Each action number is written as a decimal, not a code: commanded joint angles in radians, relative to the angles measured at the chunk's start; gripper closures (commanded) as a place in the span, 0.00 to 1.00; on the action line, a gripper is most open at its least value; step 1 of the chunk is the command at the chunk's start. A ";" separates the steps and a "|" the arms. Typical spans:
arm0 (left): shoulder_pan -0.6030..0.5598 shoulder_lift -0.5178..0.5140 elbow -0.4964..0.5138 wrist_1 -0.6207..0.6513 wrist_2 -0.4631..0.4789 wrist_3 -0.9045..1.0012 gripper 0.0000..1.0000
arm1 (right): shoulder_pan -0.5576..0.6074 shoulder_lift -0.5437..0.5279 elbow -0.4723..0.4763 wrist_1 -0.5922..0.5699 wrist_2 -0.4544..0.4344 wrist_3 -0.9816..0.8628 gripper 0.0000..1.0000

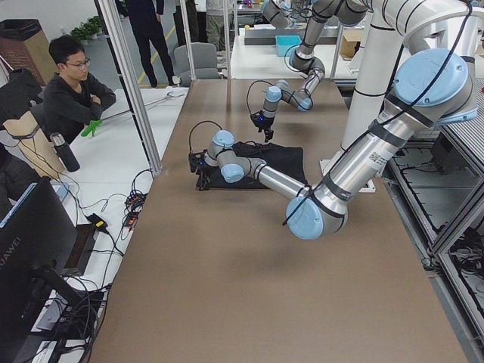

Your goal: Fold clothes

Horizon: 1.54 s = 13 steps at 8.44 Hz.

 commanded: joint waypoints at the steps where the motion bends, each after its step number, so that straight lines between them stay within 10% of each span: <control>1: 0.000 0.078 -0.113 0.046 -0.008 0.005 0.06 | 0.001 0.137 -0.134 -0.006 -0.001 0.103 0.05; 5: 0.000 0.092 -0.139 0.060 -0.006 0.003 0.06 | 0.002 0.185 -0.309 0.133 -0.009 0.100 0.05; 13: 0.002 0.094 -0.138 0.058 0.000 0.000 0.06 | 0.155 0.072 -0.305 0.193 0.113 -0.148 0.05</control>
